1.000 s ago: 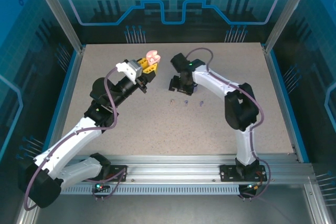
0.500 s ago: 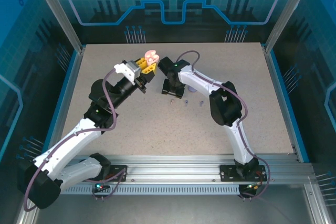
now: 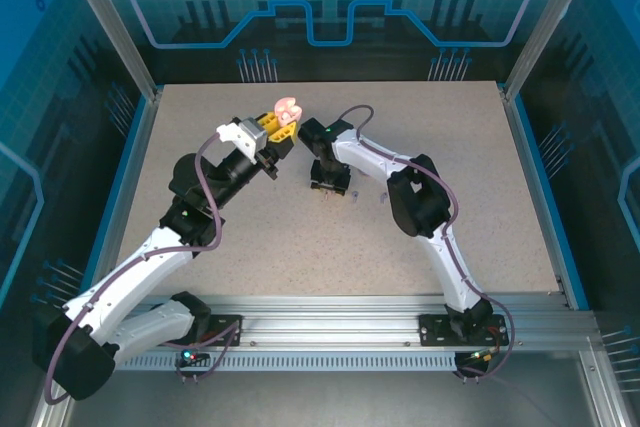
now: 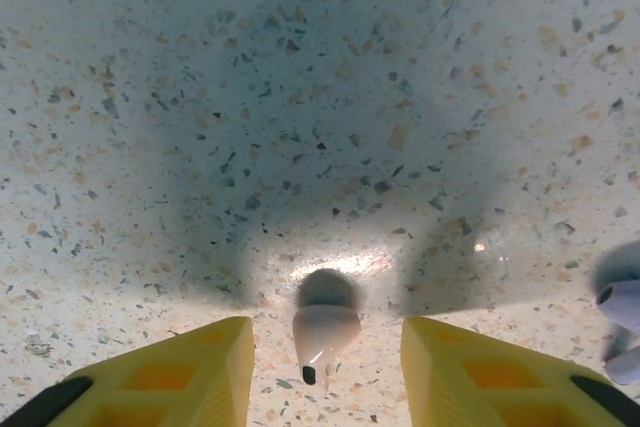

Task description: Insert the wireless bluetooth earbuds into the charging case

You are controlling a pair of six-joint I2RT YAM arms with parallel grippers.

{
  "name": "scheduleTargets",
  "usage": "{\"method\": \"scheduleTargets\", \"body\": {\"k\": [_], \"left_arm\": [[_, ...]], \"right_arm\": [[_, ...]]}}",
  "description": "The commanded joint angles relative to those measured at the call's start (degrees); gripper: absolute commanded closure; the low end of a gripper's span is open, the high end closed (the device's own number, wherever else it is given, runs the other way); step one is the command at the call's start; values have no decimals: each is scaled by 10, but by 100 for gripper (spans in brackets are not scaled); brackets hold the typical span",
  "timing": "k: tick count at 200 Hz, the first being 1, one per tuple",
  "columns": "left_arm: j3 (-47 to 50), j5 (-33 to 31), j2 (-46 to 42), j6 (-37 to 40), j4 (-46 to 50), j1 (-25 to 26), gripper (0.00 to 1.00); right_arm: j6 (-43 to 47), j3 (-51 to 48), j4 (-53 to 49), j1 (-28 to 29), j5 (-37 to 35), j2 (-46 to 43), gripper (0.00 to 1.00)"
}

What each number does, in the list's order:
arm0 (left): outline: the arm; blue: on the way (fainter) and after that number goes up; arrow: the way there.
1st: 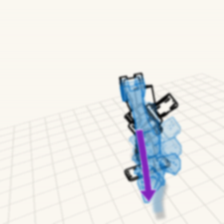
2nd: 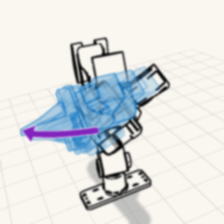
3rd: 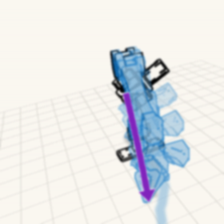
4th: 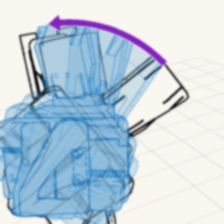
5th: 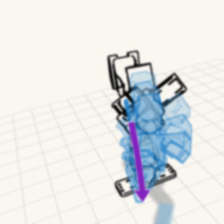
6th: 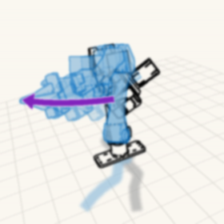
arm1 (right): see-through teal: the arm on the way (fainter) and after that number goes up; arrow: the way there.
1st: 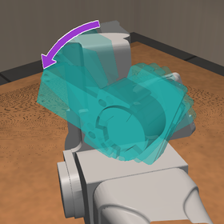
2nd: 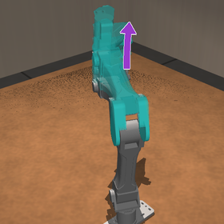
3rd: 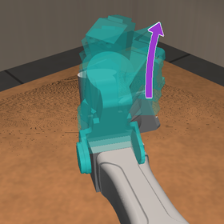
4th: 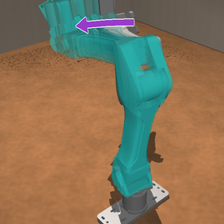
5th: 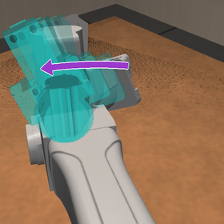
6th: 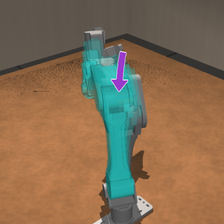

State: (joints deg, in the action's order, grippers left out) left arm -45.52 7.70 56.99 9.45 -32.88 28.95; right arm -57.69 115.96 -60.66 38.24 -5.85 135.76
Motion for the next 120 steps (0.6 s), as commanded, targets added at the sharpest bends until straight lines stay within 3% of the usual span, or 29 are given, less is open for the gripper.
{"method": "scheduleTargets", "body": {"k": [1,120], "left_arm": [[4,-11,-11,15,-26,2,100],[5,-10,-10,15,-25,2,100]], "right_arm": [[-10,15,-18,6,-9,18,59],[-8,-11,-2,6,-1,15,69]]}}
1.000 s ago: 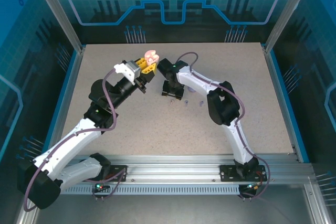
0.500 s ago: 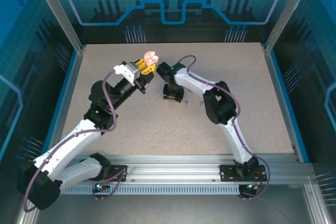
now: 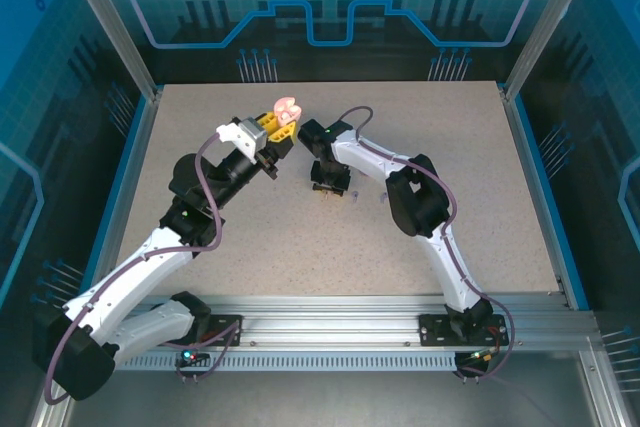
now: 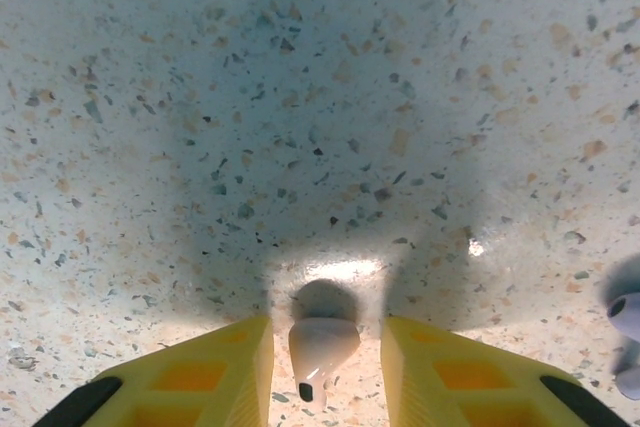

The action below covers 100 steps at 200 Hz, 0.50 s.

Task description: Insert the wireless bluetooth earbuds into the charging case

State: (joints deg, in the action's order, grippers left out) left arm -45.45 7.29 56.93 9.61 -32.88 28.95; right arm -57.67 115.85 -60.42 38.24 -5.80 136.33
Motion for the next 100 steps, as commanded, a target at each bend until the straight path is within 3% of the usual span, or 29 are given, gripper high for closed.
{"method": "scheduleTargets", "body": {"k": [1,100], "left_arm": [[4,-6,-9,14,-25,2,100],[0,-4,-6,10,-22,1,100]], "right_arm": [[-8,-10,-4,6,-2,10,69],[34,-57,47,6,-6,-22,85]]}}
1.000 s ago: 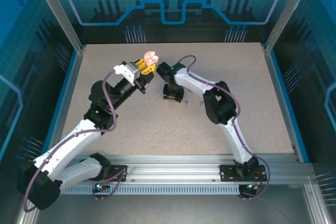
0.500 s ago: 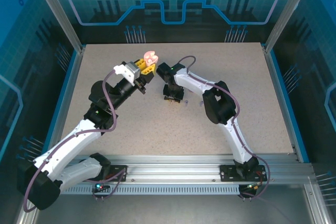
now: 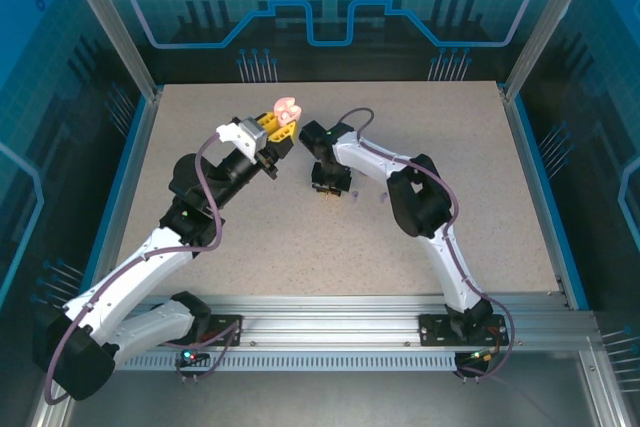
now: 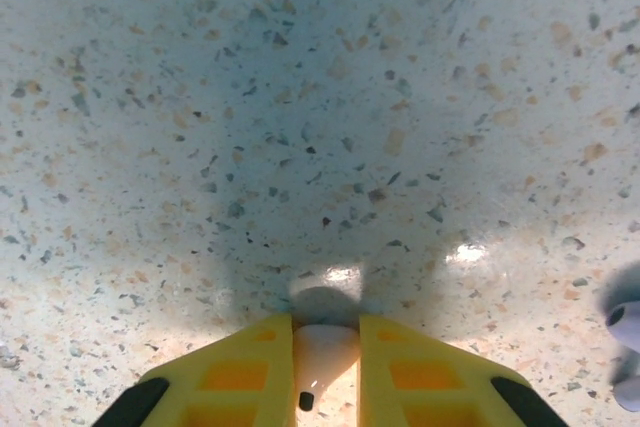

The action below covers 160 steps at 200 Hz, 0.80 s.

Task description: Insert the wireless bluetooth earbuds into the charging case

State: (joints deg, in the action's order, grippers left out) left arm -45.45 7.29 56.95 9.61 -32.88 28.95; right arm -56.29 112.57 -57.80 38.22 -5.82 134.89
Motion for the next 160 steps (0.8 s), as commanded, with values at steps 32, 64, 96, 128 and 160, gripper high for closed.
{"method": "scheduleTargets", "body": {"k": [32,64,96,128,160], "left_arm": [[-3,-3,-4,9,-20,2,100],[-8,-1,-1,9,-19,2,100],[-14,1,0,9,-18,2,100],[-21,3,3,8,-16,2,100],[-29,7,6,6,-14,2,100]], "right_arm": [[55,-66,72,8,-15,-47,86],[82,-124,131,11,-40,-103,86],[103,-166,164,13,-72,-168,86],[131,-180,172,16,-97,-237,86],[167,-179,179,16,-121,-317,86]]}}
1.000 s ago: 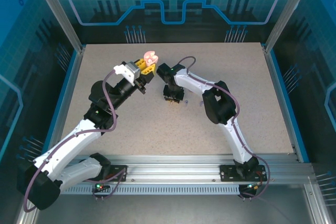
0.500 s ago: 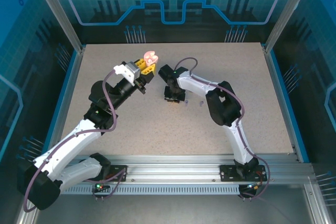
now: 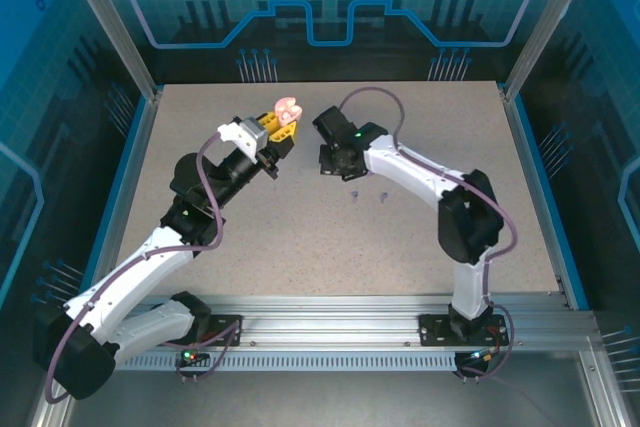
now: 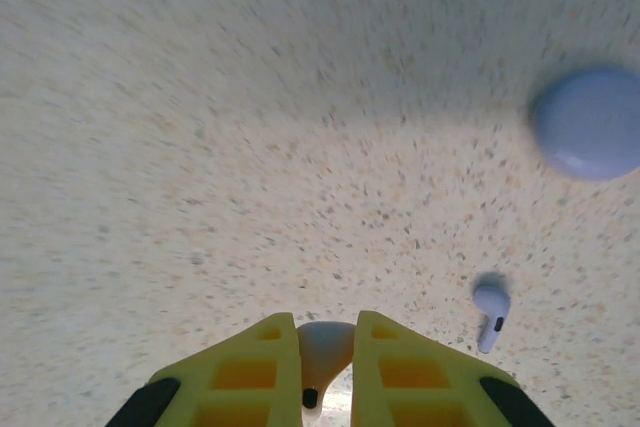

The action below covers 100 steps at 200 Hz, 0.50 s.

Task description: Insert the wireless bluetooth earbuds into the charging case

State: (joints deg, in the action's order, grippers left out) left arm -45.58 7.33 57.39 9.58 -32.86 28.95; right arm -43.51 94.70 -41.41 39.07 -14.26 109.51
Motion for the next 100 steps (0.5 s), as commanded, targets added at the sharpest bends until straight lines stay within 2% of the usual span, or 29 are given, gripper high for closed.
{"method": "scheduleTargets", "body": {"k": [1,59,100], "left_arm": [[-28,7,2,6,-14,2,100],[-41,21,8,4,-8,2,100],[-45,29,15,-1,-9,2,100]], "right_arm": [[40,0,15,7,-38,-66,86],[120,54,15,4,-67,-187,85],[173,106,28,5,-37,-238,85]]}}
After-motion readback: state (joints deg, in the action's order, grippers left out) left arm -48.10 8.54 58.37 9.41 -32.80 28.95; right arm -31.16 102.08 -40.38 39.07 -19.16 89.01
